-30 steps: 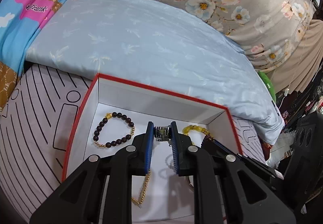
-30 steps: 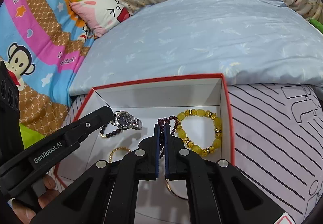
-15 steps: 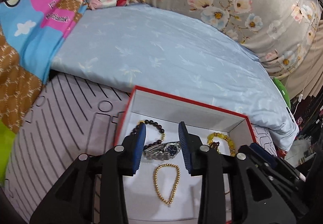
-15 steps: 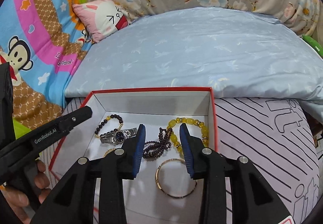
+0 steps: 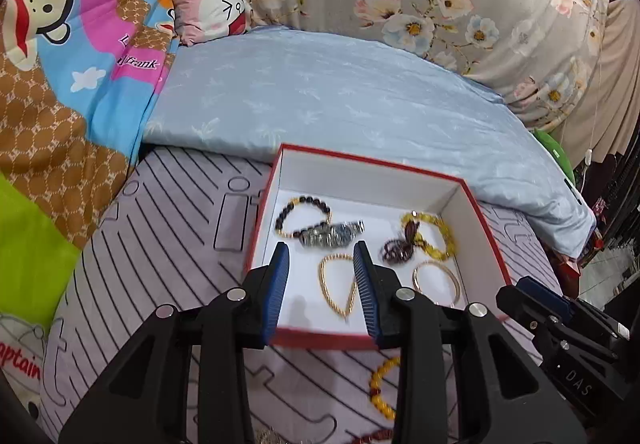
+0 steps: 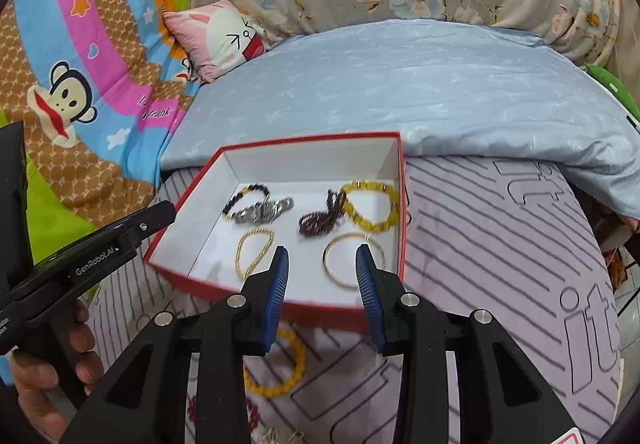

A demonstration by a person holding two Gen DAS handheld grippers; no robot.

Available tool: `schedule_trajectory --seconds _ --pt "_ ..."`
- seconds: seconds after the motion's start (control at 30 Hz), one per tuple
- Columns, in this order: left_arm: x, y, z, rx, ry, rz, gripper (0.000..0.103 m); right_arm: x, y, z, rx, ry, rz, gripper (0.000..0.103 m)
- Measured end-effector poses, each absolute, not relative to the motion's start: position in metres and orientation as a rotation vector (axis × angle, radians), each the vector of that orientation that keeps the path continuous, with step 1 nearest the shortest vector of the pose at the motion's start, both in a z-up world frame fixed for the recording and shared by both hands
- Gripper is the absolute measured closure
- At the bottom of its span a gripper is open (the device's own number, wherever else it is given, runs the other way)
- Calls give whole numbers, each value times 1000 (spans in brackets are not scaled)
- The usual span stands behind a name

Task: Organize jewelry
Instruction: 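Withdraw both tools from the box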

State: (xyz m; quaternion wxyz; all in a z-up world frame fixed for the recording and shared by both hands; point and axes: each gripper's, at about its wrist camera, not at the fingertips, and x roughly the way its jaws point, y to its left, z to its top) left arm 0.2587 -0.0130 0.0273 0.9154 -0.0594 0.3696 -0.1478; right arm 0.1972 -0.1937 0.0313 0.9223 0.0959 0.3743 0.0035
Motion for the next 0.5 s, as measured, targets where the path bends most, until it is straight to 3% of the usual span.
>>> schedule_trajectory --seconds 0.5 --pt "192 -8 8 -75 815 -312 71 128 -173 6 180 858 29 68"
